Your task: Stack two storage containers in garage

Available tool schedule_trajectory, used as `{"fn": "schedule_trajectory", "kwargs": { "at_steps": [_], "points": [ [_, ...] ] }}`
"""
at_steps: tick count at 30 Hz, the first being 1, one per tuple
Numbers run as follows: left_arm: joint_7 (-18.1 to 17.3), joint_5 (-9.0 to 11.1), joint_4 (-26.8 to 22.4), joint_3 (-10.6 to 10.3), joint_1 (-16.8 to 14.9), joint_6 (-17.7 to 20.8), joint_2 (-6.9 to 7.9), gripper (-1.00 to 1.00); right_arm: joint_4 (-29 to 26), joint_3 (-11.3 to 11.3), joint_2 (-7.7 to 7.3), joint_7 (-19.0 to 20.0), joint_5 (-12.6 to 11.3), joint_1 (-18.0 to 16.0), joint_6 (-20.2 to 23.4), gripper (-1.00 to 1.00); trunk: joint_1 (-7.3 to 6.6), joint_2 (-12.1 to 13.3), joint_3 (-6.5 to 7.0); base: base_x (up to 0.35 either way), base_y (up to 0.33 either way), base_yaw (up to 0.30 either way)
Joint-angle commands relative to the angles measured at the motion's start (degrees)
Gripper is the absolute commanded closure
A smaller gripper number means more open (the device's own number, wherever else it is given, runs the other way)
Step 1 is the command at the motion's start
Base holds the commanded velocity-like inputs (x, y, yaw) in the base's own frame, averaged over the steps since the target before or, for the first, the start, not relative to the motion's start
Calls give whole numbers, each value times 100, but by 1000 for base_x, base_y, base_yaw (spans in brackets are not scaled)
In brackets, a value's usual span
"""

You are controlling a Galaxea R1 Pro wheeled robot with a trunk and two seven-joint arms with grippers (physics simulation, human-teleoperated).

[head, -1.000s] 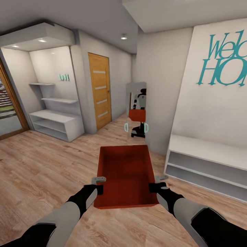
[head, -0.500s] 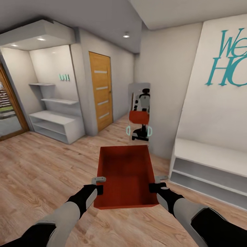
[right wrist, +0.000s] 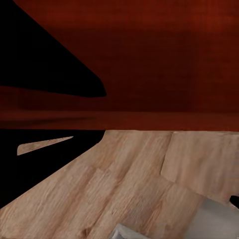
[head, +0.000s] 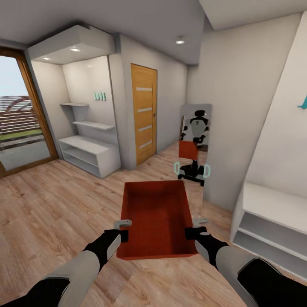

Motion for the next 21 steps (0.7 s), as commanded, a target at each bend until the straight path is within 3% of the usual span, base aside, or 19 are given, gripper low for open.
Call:
{"fn": "schedule_trajectory", "kwargs": {
  "at_steps": [1,21],
  "points": [
    [76,-170,-31,-21,-2,14,23,100,152,-105,-1,-26,-107,-8,-30,100,7,-13,-12,328,0,259],
    [76,-170,-31,-21,-4,16,23,100,152,-105,-1,-26,-107,-6,-30,100,7,-13,-12,328,0,259]
  ]
}}
